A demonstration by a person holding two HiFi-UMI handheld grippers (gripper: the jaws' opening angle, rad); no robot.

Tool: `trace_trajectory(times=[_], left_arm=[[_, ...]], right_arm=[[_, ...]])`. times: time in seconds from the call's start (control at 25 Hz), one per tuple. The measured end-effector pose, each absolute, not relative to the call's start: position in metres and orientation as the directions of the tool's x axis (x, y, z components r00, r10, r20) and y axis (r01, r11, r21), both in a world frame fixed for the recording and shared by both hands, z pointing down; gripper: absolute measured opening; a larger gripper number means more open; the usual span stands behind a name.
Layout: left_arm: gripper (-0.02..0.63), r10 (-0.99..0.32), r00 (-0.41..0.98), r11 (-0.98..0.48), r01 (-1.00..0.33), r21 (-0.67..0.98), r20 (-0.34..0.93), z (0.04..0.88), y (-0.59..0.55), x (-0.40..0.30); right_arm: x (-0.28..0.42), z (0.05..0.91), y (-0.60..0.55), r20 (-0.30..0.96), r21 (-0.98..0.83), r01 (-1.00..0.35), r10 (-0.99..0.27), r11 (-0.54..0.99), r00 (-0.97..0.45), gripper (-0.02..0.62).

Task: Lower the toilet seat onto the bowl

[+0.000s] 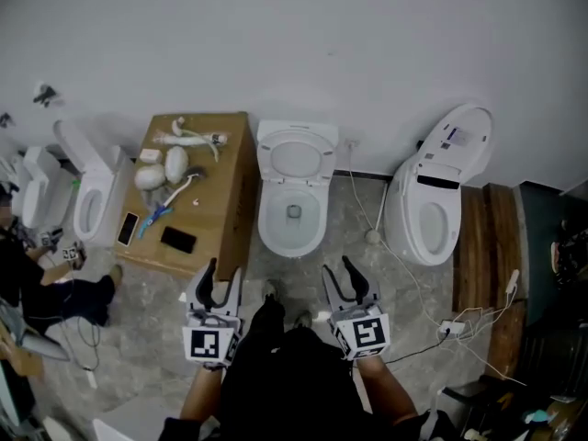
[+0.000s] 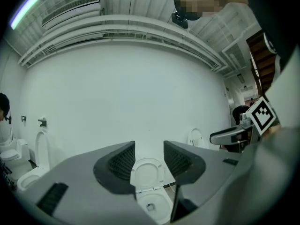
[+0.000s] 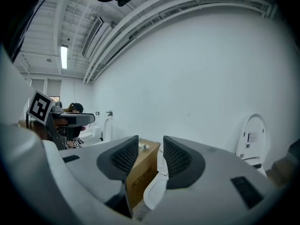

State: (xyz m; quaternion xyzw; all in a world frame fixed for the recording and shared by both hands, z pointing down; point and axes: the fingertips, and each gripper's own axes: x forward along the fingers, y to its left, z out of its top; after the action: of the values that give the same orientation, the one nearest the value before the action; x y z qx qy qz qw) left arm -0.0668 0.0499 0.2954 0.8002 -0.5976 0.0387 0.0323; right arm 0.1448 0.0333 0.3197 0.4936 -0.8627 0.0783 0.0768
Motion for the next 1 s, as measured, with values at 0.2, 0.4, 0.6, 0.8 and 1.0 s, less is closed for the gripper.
trace_trajectory(times=[0.2, 0.4, 0.6, 0.8, 1.0], left_arm=[[0.192, -0.938, 0.327, -0.329, -0.944, -0.004, 0.113, 0.320, -0.019, -0.056], [0.192, -0.885, 0.418, -0.427, -0.904, 0.001, 0.206, 0.354, -0.086, -0.046], [0.192, -0.839, 0.462, -0.489, -0.872, -0.026, 0.288, 0.378, -0.170, -0.043], [0.192, -0.775, 0.525, -0.584, -0.808, -0.081, 0.352, 0.409, -0.245, -0.038], [0.192, -0.711, 0.556, -0.671, -0.719, -0.179, 0.432, 0.459, -0.315, -0.035]], right_arm=[[0.147, 0.340, -0.029, 0.245, -0.048, -0.860, -0.829, 0.507, -0.503, 0.183], [0.141, 0.361, -0.094, 0.308, -0.036, -0.861, -0.814, 0.507, -0.493, 0.178], [0.135, 0.382, -0.176, 0.391, -0.014, -0.859, -0.788, 0.512, -0.476, 0.178], [0.126, 0.419, -0.250, 0.495, 0.007, -0.835, -0.727, 0.550, -0.475, 0.178], [0.120, 0.472, -0.316, 0.602, 0.072, -0.799, -0.665, 0.596, -0.442, 0.178]])
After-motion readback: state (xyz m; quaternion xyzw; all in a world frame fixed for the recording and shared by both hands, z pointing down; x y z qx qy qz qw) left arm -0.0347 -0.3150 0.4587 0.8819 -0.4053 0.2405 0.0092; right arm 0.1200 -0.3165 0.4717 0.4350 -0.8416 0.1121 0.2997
